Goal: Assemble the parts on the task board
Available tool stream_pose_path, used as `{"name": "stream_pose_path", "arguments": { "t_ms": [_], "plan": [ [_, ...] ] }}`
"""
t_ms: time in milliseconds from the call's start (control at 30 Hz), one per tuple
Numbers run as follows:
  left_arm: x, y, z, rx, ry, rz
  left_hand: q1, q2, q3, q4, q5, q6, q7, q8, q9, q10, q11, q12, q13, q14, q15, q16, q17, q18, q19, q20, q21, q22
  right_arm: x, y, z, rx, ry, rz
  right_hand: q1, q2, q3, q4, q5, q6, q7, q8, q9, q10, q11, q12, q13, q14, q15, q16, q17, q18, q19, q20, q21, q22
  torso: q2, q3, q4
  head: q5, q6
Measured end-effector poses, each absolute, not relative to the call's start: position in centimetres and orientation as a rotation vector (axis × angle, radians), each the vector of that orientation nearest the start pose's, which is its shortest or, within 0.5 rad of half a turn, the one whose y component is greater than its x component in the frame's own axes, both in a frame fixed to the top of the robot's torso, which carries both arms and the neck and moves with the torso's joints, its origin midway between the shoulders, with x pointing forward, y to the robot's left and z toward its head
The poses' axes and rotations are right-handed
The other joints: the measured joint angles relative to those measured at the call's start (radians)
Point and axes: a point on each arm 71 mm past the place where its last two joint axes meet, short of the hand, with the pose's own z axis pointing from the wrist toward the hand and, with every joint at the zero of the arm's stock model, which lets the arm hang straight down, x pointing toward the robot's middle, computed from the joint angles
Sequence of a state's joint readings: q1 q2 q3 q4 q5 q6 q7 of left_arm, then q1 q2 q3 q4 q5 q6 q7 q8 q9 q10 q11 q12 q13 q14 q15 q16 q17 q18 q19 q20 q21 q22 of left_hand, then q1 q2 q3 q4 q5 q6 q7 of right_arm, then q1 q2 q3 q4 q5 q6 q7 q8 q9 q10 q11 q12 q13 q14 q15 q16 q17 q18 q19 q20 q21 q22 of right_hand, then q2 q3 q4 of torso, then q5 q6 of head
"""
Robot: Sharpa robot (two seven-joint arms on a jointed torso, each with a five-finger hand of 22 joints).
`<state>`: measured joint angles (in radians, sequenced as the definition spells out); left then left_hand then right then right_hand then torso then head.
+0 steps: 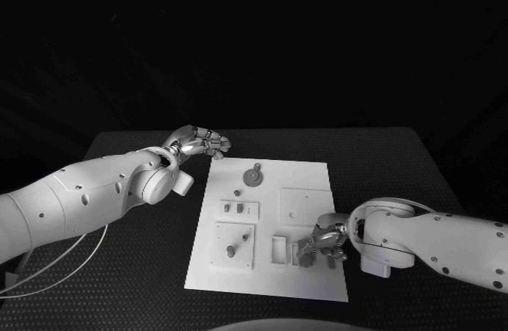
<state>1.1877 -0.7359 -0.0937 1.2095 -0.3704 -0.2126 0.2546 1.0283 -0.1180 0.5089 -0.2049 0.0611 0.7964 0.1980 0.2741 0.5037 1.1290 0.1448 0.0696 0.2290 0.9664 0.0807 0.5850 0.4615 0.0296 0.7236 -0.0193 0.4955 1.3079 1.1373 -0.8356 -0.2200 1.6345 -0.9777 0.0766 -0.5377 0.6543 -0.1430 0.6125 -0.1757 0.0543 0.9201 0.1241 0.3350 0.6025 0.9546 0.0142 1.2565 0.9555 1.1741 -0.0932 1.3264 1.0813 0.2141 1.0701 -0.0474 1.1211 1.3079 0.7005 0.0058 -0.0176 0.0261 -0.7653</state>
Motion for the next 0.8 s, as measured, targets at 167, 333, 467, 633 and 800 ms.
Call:
{"name": "stream_pose_path", "arguments": {
  "t_ms": [167,333,467,633,800],
  "plan": [
    [52.90,24.22,-22.68,-0.819,1.673,-1.211,0.000,0.000,-0.002,0.005,0.000,0.000,0.000,0.000,0.000,0.000,0.000,0.000,0.000,0.000,0.000,0.000,0.002,0.000,0.000,0.000,0.000,0.000,39.89,-18.40,-30.54,0.182,2.566,0.456,0.005,0.005,0.000,-0.005,0.000,0.000,0.000,0.000,0.006,0.000,0.000,0.000,0.003,0.000,0.000,0.000,0.001,0.000,0.001,-0.005,0.000,0.000,0.000,0.0003,0.0005,0.001,0.000],
    [52.89,24.32,-22.69,-0.820,1.674,-1.210,0.000,0.000,-0.001,0.006,0.000,0.000,0.000,0.000,0.000,0.000,0.000,0.000,0.000,0.000,0.000,0.000,0.002,0.000,0.000,0.000,0.000,0.000,39.95,-18.39,-30.60,0.184,2.564,0.456,0.013,0.013,0.009,-0.014,0.000,0.002,-0.002,0.002,0.006,0.003,0.000,0.000,0.004,0.007,0.000,0.002,0.006,0.000,0.002,-0.005,0.000,0.000,0.000,0.0000,0.0001,0.001,0.001],
    [52.87,24.34,-22.69,-0.820,1.675,-1.210,0.000,0.000,-0.001,0.006,0.000,0.000,0.000,0.000,0.000,0.000,0.000,0.000,0.000,0.000,0.000,0.000,0.003,0.000,0.000,0.000,0.000,0.000,39.96,-18.42,-30.63,0.186,2.562,0.456,0.047,0.045,0.048,-0.032,0.000,0.024,-0.007,0.002,0.005,0.009,-0.006,0.000,0.006,0.016,-0.008,0.005,0.014,0.000,0.007,-0.011,0.006,0.000,0.000,-0.0005,0.0001,0.000,0.001],
    [52.86,24.35,-22.70,-0.820,1.677,-1.210,0.000,0.000,-0.001,0.006,0.000,0.000,0.000,0.000,0.000,0.000,0.000,0.000,-0.001,0.000,0.000,-0.004,0.003,0.000,0.000,0.000,0.000,0.000,39.82,-18.62,-30.62,0.199,2.554,0.463,0.061,0.045,0.127,-0.036,-0.005,0.056,-0.017,0.015,-0.061,0.024,-0.016,-0.009,0.009,0.033,-0.012,0.005,0.018,-0.006,0.009,-0.012,0.012,-0.005,0.000,-0.0012,0.0004,-0.001,0.003],
    [52.84,24.48,-22.72,-0.822,1.679,-1.207,0.000,0.000,-0.001,0.006,0.000,0.000,0.000,0.000,0.000,0.000,0.000,0.000,-0.001,0.000,0.000,-0.004,0.004,0.000,0.000,0.000,0.000,0.000,39.62,-19.20,-30.31,0.242,2.545,0.470,0.069,0.053,0.142,-0.038,0.004,0.068,-0.022,0.013,-0.115,0.036,-0.018,-0.019,0.012,0.040,-0.015,0.005,0.021,-0.006,0.018,-0.007,0.017,-0.007,0.000,-0.0018,0.0002,0.000,0.003]
  ]
}}
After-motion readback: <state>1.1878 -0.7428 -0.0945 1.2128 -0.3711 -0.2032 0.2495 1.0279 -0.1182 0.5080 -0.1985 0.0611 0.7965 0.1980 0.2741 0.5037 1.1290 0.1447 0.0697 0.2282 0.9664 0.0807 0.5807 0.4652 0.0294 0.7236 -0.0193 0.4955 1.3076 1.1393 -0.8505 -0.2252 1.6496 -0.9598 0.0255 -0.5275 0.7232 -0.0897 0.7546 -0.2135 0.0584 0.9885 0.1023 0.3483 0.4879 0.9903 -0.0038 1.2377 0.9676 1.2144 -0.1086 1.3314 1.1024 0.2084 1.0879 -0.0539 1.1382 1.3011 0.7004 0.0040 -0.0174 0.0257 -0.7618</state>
